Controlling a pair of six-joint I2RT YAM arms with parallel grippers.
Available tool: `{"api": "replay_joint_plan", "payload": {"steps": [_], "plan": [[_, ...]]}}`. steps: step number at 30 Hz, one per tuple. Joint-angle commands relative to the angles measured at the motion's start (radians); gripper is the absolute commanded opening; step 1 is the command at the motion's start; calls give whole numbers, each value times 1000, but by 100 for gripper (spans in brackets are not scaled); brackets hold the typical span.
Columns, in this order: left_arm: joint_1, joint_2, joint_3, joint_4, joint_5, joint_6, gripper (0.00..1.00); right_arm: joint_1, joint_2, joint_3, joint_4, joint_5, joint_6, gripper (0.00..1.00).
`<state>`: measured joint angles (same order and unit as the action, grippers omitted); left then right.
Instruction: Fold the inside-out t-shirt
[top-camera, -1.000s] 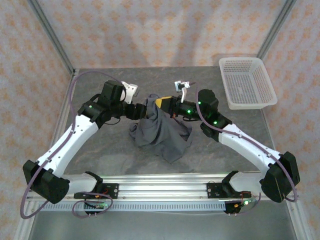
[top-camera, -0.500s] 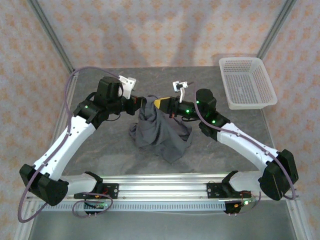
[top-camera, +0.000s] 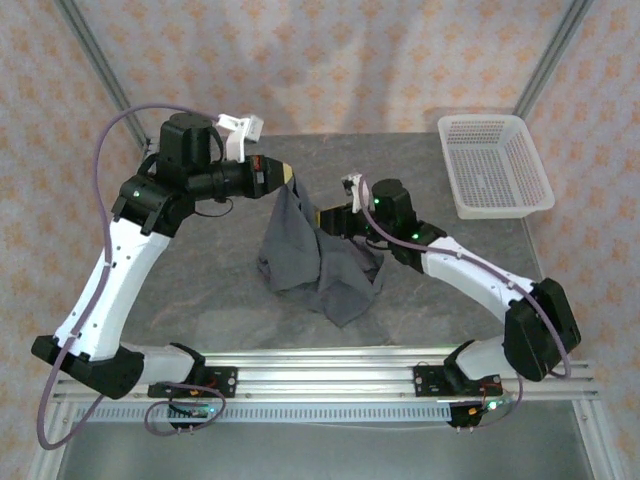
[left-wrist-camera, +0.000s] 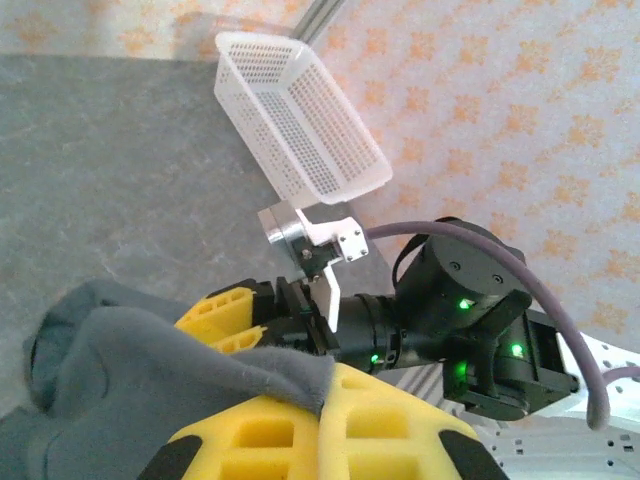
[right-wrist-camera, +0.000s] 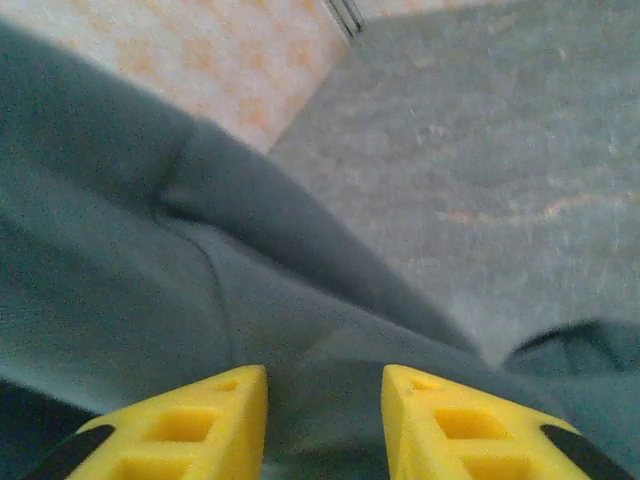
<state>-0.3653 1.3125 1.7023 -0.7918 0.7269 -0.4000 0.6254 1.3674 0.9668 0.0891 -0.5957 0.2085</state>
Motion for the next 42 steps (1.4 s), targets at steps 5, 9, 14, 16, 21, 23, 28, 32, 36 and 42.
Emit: {"api": "replay_joint_plan", "payload": {"steps": [5, 9, 14, 16, 21, 23, 28, 32, 36, 42], "plan": [[12, 53, -14, -142, 3, -10, 0, 201, -357, -149, 80, 395, -177, 43], [12, 49, -45, -103, 43, -29, 0, 295, -308, -88, 81, 532, -223, 43], [12, 48, -34, -124, 81, -10, 0, 300, -158, -20, 197, 553, -438, 48], [12, 43, -30, -139, 78, -1, 0, 300, -99, 32, 161, 479, -520, 48], [13, 28, -39, -148, 81, 12, 0, 293, -3, 111, 142, 469, -503, 38], [12, 26, -41, -143, 86, 9, 0, 290, 22, 115, 155, 502, -487, 38], [12, 10, -26, -142, 87, 23, 0, 286, 78, 122, 136, 783, -450, 38], [14, 1, -4, -190, 18, 61, 0, 257, 44, 56, 148, 790, -397, 36], [16, -2, -15, -172, 54, 51, 0, 225, 20, 32, 92, 707, -309, 37], [17, 2, 8, -194, 15, 85, 0, 179, 150, 165, -154, 655, -72, 40]]}}
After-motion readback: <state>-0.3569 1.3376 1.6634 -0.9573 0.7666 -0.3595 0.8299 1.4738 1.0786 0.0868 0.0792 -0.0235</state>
